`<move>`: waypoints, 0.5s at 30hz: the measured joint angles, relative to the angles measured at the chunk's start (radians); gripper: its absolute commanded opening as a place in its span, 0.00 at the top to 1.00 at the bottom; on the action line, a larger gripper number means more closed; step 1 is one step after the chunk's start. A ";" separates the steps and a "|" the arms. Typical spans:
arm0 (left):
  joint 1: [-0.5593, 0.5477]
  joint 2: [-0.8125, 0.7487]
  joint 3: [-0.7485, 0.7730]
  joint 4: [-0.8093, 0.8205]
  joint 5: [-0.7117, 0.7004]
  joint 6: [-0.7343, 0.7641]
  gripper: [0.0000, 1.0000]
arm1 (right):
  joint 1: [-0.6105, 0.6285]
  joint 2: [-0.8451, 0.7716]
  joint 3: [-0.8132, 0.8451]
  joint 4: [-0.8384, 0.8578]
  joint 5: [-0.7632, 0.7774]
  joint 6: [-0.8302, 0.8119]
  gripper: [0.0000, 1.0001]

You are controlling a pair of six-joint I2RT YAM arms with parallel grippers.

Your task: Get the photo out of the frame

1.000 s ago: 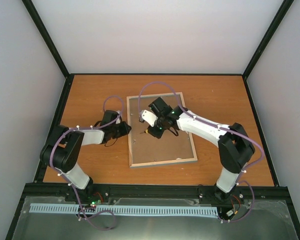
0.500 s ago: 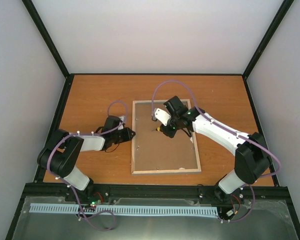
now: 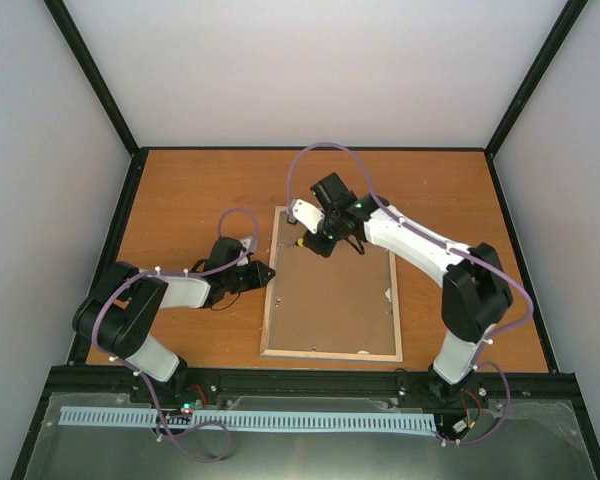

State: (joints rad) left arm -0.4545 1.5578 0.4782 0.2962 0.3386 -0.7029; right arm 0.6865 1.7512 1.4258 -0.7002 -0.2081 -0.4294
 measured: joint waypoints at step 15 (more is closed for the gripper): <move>-0.002 0.001 -0.012 0.029 -0.006 -0.026 0.99 | 0.000 0.242 0.259 -0.110 -0.058 0.026 0.97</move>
State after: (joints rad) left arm -0.4564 1.5585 0.4664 0.3248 0.3328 -0.7288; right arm 0.6868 1.9934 1.6844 -0.8101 -0.2657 -0.4034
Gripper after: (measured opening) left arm 0.167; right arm 0.180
